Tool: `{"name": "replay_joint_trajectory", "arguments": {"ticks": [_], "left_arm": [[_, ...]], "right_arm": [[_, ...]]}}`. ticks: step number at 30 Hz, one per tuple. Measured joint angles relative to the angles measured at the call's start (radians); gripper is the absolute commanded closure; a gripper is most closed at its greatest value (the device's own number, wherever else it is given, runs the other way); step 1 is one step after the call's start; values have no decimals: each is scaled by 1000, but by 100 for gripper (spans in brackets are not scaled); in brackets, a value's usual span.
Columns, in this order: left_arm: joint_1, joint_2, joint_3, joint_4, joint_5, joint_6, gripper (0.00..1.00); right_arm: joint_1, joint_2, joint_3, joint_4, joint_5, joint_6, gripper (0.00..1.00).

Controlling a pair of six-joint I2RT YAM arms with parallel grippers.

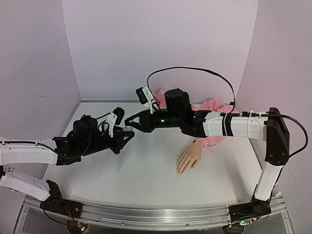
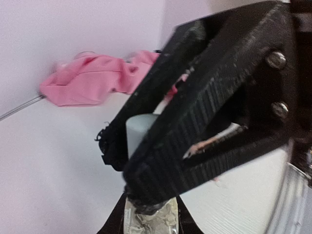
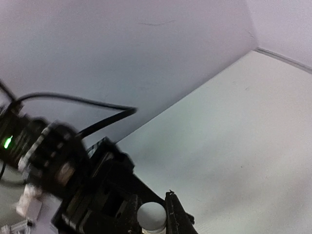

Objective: Paint the nails

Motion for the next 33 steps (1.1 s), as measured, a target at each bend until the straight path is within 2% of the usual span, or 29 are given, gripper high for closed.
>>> {"name": "replay_joint_trajectory", "arguments": {"ticks": [1,5,8,9,11,12,16,22,29,33], "left_arm": [[21,-18,-12,11,92,-8,100],[110,-68,-95,167,607,-77,100],[130,-76,-103,223,781,-105,100],[134,-77,-103,233,801,-106,100],[139,-78,-107,253,792,-106,100],[144,-78,-108,256,775,-103,100],[144,-72,-100,195,589,-56,100],[41,-31,-43,37,264,109,100],[4,-16,-35,-19,78,194,100],[-6,-8,-34,-32,34,212,100]], "right_arm": [[-14,-13,-27,30,-81,-42,100],[-45,-66,-111,120,-433,-182,100],[-37,-81,-120,158,-521,-212,69],[-32,-90,-126,165,-512,-211,59],[-25,-111,-147,159,-456,-196,31],[-20,-123,-161,146,-409,-186,23],[-17,-147,-174,53,-203,-144,9],[-32,-150,-116,-160,-32,-96,8],[-32,-128,-6,-265,11,-37,34],[-32,-64,61,-285,-2,-16,41]]}}
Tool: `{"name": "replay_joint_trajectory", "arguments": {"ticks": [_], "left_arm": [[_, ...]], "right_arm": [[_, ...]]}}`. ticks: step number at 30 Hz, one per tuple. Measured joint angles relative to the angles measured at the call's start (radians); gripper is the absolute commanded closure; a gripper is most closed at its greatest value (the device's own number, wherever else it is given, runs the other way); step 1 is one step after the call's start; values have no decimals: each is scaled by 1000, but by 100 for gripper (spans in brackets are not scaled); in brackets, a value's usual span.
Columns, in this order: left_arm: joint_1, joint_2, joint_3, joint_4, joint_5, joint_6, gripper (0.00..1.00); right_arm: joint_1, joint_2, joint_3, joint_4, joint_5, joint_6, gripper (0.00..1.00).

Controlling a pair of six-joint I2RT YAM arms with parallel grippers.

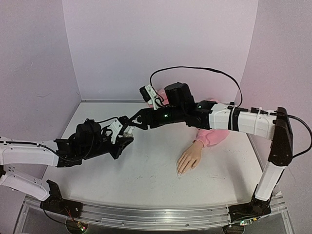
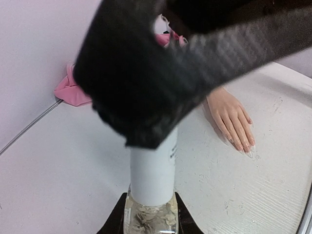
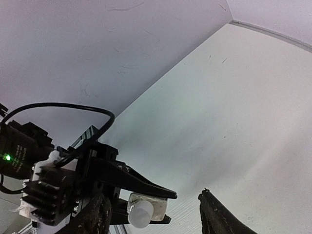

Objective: Paint the nails

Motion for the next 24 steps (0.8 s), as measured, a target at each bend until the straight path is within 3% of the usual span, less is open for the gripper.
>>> {"name": "replay_joint_trajectory", "arguments": {"ticks": [10,15,21,24], "left_arm": [[-6,13,0,-14,-26,18,100],[-6,18,11,-15,-24,25,100],[-6,14,11,-24,9,28,100],[24,-11,11,-55,158,19,100]], "right_arm": [[0,78,37,-39,-82,14,69],[0,90,50,-34,-131,3,96],[-8,94,51,-39,-186,-40,100],[-16,88,32,-37,-273,-141,100]]}}
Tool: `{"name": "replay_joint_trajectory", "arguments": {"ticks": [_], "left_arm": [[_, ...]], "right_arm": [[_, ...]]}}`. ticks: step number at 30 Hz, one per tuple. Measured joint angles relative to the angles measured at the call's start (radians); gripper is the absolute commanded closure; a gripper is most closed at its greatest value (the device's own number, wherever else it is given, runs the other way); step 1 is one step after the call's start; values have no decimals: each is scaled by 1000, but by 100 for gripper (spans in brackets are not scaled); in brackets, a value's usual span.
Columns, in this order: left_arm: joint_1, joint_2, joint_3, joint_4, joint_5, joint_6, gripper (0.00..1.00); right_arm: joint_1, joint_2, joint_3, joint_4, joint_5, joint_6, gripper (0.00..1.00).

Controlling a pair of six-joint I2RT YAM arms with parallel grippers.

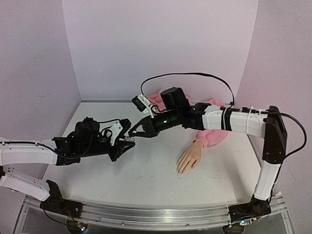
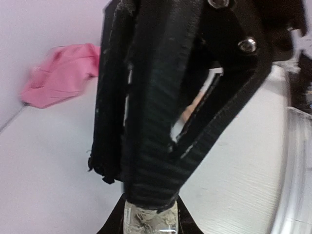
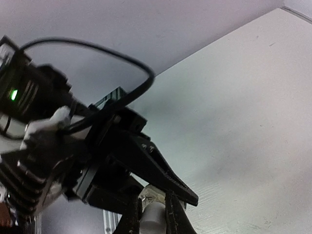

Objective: Paint the nails

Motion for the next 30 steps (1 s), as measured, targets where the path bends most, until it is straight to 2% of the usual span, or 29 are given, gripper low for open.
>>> {"name": "replay_joint_trajectory", "arguments": {"ticks": [2,4,7,9,12,17,30], "left_arm": [[56,-13,0,-27,246,-24,100],[111,6,5,-28,595,-77,100],[132,34,24,-19,842,-128,100],[140,34,27,-14,927,-149,100],[151,33,27,-15,962,-162,100],[157,32,27,-16,941,-169,100],[162,20,27,-46,723,-110,100]], "right_arm": [[-2,-32,-57,18,-98,-134,100],[5,-90,-135,38,-163,-271,100],[30,-146,-175,32,-232,-406,100],[32,-164,-175,31,-270,-464,100],[22,-185,-175,24,-287,-515,100],[14,-192,-175,16,-275,-531,100],[10,-247,-254,97,-168,-358,100]]}}
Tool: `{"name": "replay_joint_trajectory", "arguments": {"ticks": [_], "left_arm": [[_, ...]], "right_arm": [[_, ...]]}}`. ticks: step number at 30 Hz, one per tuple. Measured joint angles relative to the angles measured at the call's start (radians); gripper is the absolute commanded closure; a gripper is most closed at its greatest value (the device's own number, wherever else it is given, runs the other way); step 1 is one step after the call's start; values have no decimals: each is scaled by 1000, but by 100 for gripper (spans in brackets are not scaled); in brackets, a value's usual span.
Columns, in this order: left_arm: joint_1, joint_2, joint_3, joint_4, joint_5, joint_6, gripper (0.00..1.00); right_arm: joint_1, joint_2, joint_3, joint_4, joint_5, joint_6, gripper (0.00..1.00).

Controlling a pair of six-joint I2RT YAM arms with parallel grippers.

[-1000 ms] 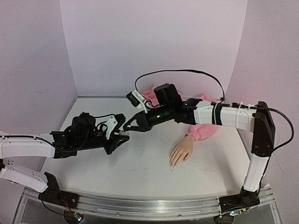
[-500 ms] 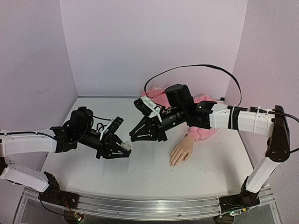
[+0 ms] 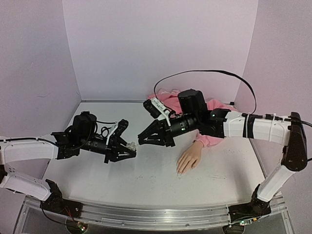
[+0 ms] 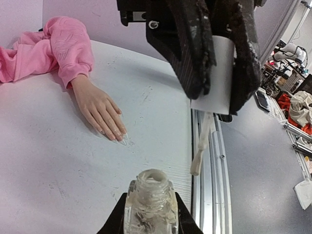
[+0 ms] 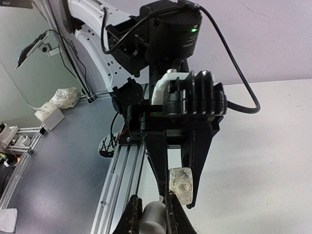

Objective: Paint the nails

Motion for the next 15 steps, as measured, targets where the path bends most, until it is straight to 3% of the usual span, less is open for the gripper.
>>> {"name": "replay_joint_trajectory", "arguments": {"ticks": [6,15], "left_arm": [[0,0,0,-24,-111,25,100],[0,-60,-6,-48,-479,23,100]], "right_arm": [[-24,-41,-42,23,117,133,100],[-97,-156,-192,-57,357,280,100]]}}
